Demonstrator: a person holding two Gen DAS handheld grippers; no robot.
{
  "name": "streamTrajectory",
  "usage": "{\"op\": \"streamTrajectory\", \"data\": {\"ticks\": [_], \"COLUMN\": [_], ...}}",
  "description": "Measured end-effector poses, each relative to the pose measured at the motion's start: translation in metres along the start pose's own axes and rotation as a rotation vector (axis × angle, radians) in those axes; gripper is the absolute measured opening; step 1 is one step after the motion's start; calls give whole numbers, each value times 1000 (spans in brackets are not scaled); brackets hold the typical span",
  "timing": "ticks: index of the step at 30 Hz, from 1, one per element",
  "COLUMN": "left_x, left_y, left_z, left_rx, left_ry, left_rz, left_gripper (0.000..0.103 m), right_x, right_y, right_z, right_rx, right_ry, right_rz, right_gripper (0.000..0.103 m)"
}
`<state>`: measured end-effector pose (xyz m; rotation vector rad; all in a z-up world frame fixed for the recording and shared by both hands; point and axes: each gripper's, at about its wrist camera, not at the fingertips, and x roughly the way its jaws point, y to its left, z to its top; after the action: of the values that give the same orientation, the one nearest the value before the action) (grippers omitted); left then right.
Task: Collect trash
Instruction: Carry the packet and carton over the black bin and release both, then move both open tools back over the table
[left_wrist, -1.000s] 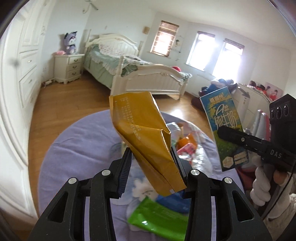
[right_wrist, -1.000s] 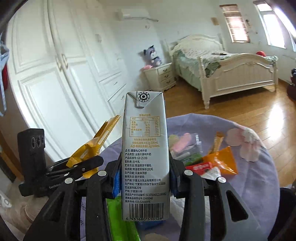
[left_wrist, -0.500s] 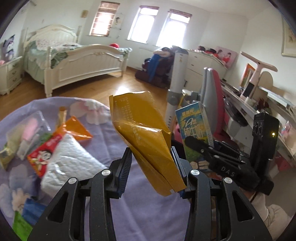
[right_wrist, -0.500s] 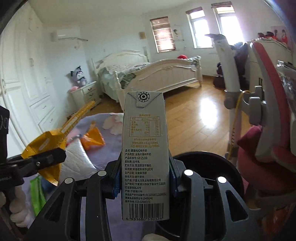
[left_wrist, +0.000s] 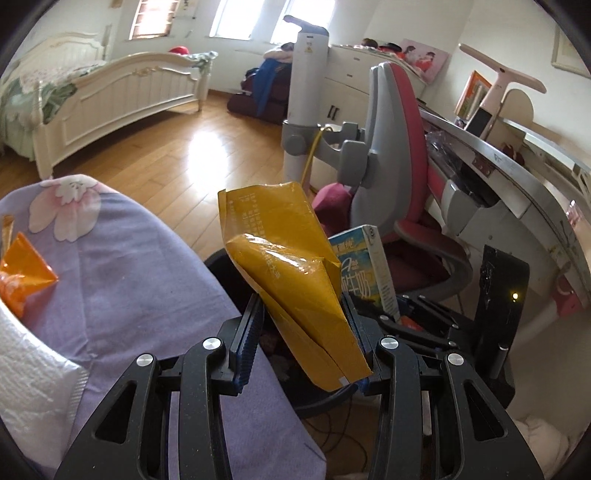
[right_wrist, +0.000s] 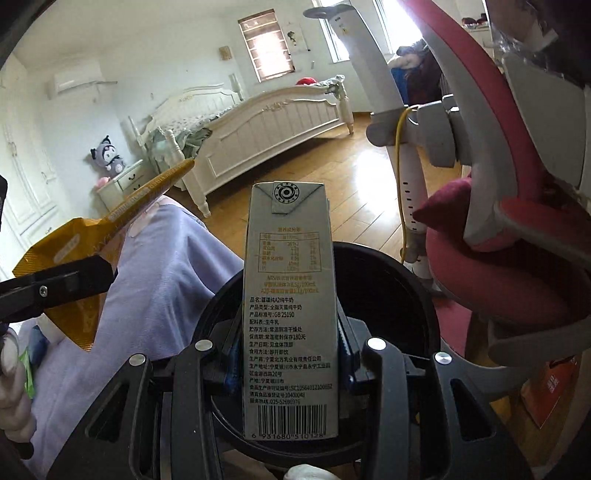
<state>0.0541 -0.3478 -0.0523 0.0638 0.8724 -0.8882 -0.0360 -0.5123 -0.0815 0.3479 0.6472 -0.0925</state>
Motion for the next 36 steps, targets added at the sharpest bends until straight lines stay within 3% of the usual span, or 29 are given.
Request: {"op": "streamTrajectory", "data": {"ticks": [11, 12, 13, 15, 19, 26, 32, 36], "left_x": [28, 28, 27, 20, 3, -52, -121, -170], "left_y": [-15, -17, -19, -21, -22, -6, 40, 86], "left_z": [9, 11, 13, 15, 18, 12, -5, -23], "left_rx": [39, 51, 58, 67, 71, 16, -67, -129], "left_ry": [45, 39, 30, -7, -43, -136, -236, -296], "left_rz": [-6, 9, 16, 33, 39, 75, 198, 294], "left_gripper": [43, 53, 59, 83, 85, 85, 85, 85], "right_x": [10, 13, 14, 12, 8, 0, -8, -13], "right_y": [-22, -27, -29, -31, -30, -3, 46, 85], "right_z": [-2, -1, -1, 0, -1, -7, 2, 10], "right_rx": [54, 59, 66, 78, 76, 36, -35, -97], "right_ry": [32, 42, 51, 47, 36, 32, 25, 17], "right_rz": [-13, -18, -21, -30, -28, 25, 97, 188], "right_gripper": [43, 45, 56, 74, 76, 76, 76, 88]}}
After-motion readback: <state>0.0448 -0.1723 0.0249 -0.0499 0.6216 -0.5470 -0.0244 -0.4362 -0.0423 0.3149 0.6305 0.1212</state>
